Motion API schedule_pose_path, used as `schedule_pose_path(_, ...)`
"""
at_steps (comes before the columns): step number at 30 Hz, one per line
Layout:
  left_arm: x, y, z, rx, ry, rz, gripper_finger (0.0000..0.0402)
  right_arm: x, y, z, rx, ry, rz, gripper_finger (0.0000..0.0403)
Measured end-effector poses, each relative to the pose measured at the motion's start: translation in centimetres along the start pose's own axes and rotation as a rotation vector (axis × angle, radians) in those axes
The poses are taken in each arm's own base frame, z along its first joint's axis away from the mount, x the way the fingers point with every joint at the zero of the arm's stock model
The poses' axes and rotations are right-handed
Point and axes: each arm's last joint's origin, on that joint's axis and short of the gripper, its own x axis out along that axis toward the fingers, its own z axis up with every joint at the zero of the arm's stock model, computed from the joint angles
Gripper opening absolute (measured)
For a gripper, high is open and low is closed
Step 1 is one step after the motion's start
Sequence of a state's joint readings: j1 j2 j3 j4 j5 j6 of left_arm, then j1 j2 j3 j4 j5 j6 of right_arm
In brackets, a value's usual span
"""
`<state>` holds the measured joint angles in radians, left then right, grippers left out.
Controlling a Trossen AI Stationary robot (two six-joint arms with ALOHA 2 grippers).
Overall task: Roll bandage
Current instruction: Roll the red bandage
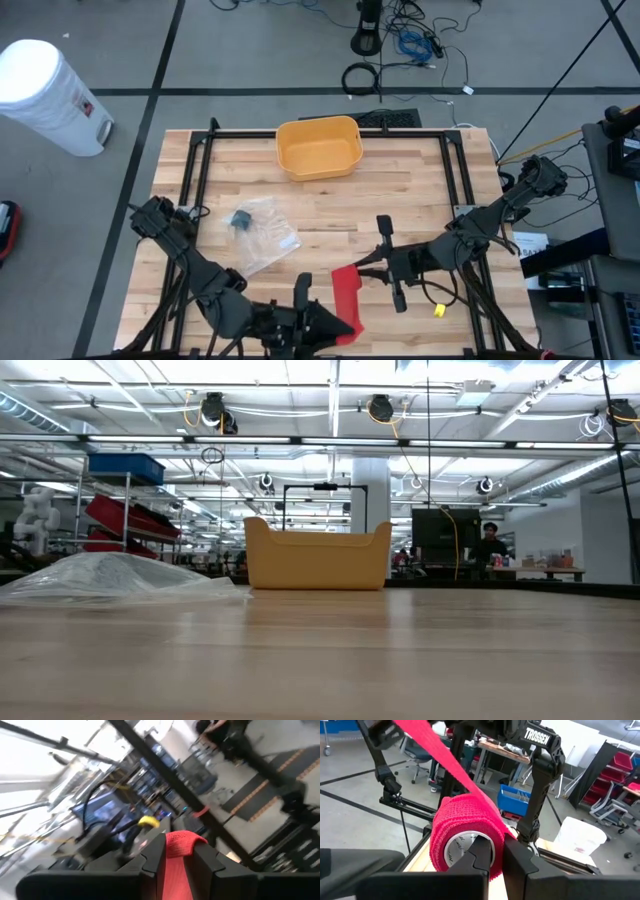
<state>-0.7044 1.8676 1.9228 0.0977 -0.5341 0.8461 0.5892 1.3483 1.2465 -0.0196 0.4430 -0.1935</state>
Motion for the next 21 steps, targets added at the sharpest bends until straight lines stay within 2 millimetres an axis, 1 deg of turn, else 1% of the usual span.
schedule_pose_path(6,0.0,-0.7,0.1,0.006,-0.008,-0.026,0.0071,0.0,0.0,0.0,-0.002,0.0,0.001,0.0019)
schedule_pose_path(9,0.1,-1.0,0.0,0.016,0.0,-0.031,0.0082,0.0,0.0,0.0,-0.003,0.0,0.0,0.0019)
schedule_pose_path(11,0.3,-1.1,-0.2,0.02,0.007,-0.032,0.0101,0.0,0.0,0.0,-0.004,0.0,0.0,0.0019)
schedule_pose_path(17,0.4,-1.0,-0.4,-0.014,0.009,-0.022,0.0181,0.0,0.0,0.0,-0.006,0.0,-0.001,0.0019)
schedule_pose_path(21,0.3,-1.1,-0.2,-0.02,0.0,-0.022,0.0206,0.0,0.0,0.0,-0.009,0.0,-0.002,0.0019)
